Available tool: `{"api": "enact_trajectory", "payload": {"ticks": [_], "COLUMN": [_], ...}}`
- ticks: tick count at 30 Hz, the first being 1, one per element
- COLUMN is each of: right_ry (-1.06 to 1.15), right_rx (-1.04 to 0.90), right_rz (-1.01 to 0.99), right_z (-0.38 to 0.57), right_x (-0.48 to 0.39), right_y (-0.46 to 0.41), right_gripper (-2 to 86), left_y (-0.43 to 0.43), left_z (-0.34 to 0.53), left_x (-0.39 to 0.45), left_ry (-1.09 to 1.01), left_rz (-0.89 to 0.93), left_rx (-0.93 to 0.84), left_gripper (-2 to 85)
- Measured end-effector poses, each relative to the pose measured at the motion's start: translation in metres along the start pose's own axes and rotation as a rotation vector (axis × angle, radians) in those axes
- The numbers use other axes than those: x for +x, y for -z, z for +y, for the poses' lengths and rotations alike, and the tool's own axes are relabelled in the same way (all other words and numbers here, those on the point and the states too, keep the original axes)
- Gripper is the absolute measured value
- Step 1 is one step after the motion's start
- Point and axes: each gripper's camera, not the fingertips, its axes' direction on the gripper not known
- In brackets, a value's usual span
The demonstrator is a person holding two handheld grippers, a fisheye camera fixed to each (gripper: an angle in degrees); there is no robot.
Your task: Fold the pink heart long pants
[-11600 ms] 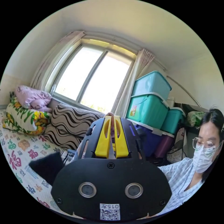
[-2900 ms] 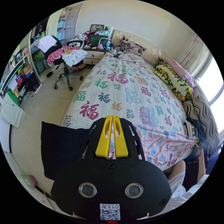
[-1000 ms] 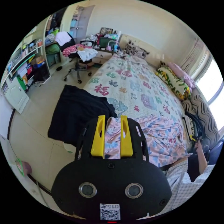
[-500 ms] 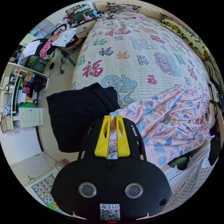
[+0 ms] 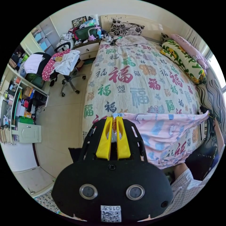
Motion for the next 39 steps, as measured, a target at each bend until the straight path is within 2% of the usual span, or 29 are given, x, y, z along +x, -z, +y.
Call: {"api": "enact_trajectory", "payload": {"ticks": [3, 5, 7, 10, 12, 14, 17, 21, 23, 26, 29, 33, 35, 39], "right_ry": [0.006, 0.005, -0.089, -0.057, 0.008, 0.123, 0.183, 0.04, -0.096, -0.231, -0.341, -0.375, -0.422, -0.39], "right_rx": [-0.062, -0.183, -0.26, -0.172, -0.163, -0.164, -0.194, -0.352, -0.478, -0.542, -0.597, -0.639, -0.64, -0.623], "right_rz": [0.017, 0.072, 0.122, 0.118, 0.012, -0.103, -0.073, -0.112, -0.116, -0.1, -0.137, -0.135, -0.136, -0.115], "right_z": [-0.066, -0.11, -0.133, -0.141, -0.132, -0.094, -0.016, 0.097, 0.164, 0.214, 0.231, 0.242, 0.244, 0.239], "right_x": [-0.011, -0.023, -0.029, -0.047, -0.051, -0.047, -0.025, 0.017, 0.039, 0.054, 0.058, 0.056, 0.06, 0.07], "right_y": [-0.026, -0.071, -0.105, -0.121, -0.123, -0.117, -0.114, -0.133, -0.153, -0.176, -0.205, -0.231, -0.237, -0.225], "right_gripper": [0.3, 2.6, 5.5, 6.3, 6.3, 6.3, 6.2, 6.5, 7.2, 7.9, 8.3, 5.3, 3.7, 2.1], "left_y": [-0.045, -0.08, -0.129, -0.166, -0.177, -0.18, -0.169, -0.127, -0.128, -0.156, -0.19, -0.229, -0.237, -0.224], "left_z": [-0.052, -0.073, -0.087, -0.09, -0.088, -0.084, -0.064, -0.006, 0.023, 0.073, 0.104, 0.116, 0.121, 0.136], "left_x": [0.007, 0.015, 0.025, 0.029, 0.031, 0.032, 0.032, 0.035, 0.04, 0.049, 0.057, 0.063, 0.065, 0.056], "left_ry": [0.006, 0.007, 0.055, 0.149, 0.165, 0.199, 0.283, 0.366, 0.319, 0.312, 0.392, 0.52, 0.532, 0.547], "left_rz": [0.009, -0.028, -0.111, -0.167, -0.179, -0.157, -0.115, -0.141, -0.088, 0.031, 0.117, 0.201, 0.186, 0.258], "left_rx": [-0.044, -0.105, -0.201, -0.254, -0.255, -0.237, -0.19, -0.069, -0.15, -0.325, -0.389, -0.316, -0.3, -0.217], "left_gripper": [1.2, 1.2, 1.4, 1.8, 2.3, 3.2, 5.1, 5.9, 6.3, 7.9, 9.9, 10.4, 9.4, 1.8]}}
